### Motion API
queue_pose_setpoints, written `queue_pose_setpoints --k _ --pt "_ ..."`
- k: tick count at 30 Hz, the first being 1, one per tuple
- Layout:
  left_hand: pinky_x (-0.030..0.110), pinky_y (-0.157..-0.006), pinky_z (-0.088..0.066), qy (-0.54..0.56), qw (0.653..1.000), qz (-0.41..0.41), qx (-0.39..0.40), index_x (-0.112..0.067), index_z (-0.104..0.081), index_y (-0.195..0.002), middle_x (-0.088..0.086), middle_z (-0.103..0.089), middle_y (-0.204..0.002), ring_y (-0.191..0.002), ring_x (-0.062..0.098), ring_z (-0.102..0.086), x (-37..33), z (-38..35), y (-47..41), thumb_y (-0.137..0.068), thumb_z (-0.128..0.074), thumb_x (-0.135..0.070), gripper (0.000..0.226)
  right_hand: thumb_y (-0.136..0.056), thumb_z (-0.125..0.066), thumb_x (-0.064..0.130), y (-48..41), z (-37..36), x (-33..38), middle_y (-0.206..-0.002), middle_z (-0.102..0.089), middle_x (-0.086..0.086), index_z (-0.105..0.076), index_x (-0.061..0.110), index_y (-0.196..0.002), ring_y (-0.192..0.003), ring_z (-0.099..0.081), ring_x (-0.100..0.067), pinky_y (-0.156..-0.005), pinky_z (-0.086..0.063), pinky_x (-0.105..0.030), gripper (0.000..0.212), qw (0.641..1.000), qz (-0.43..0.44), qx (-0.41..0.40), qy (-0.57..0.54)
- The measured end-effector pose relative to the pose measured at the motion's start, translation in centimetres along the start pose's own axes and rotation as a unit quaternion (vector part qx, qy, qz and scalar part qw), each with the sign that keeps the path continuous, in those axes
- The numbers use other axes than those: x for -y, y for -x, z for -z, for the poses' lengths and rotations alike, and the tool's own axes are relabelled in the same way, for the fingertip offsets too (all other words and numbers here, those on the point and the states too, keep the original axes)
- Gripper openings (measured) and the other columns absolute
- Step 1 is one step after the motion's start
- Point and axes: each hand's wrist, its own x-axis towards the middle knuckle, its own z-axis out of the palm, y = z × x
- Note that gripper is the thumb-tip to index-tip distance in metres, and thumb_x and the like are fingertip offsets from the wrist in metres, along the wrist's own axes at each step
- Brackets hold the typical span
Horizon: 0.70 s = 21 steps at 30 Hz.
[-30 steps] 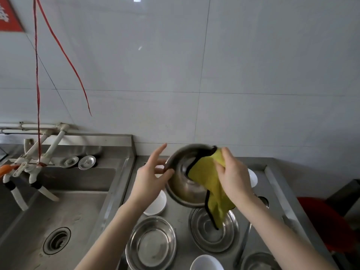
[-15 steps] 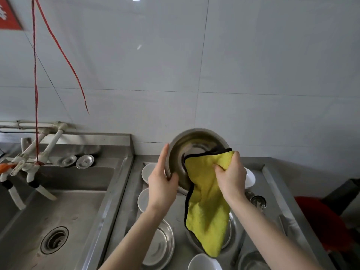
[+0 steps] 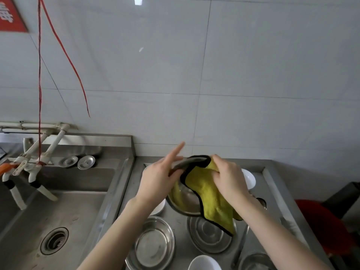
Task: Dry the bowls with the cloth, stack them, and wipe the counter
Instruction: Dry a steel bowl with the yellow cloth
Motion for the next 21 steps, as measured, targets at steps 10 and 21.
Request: queue_pose_setpoints --k 10,21 --pt "0.027 -0.056 -0.045 0.159 0.976 0.144 -0.043 -0.053 -0.035 -0.143 -0.001 -0.046 -0.056 -0.048 0.008 -0.042 1.8 -2.4 2.4 -0.085 -0.054 0.004 0.083 -0.090 -0.063 0.017 0.1 -0.5 -0.5 -0.062 -0.047 0.002 -0.054 0.003 -0.108 -0.056 -0.046 -0.017 -0.048 -0.031 -0.028 0.024 0.984 -0.160 -0.056 -0.057" --pt "0.028 -0.065 -0.052 -0.003 1.000 -0.017 -0.019 -0.042 -0.039 -0.145 -0.010 -0.069 -0.093 -0.073 0.011 -0.062 1.2 -1.0 1.7 -0.090 -0.060 -0.009 0.067 -0.088 -0.059 0.008 0.6 -0.2 1.1 -0.087 -0.069 -0.006 -0.056 0.015 -0.122 -0.077 -0.064 -0.028 -0.066 -0.052 -0.039 0.034 0.999 0.016 0.036 0.036"
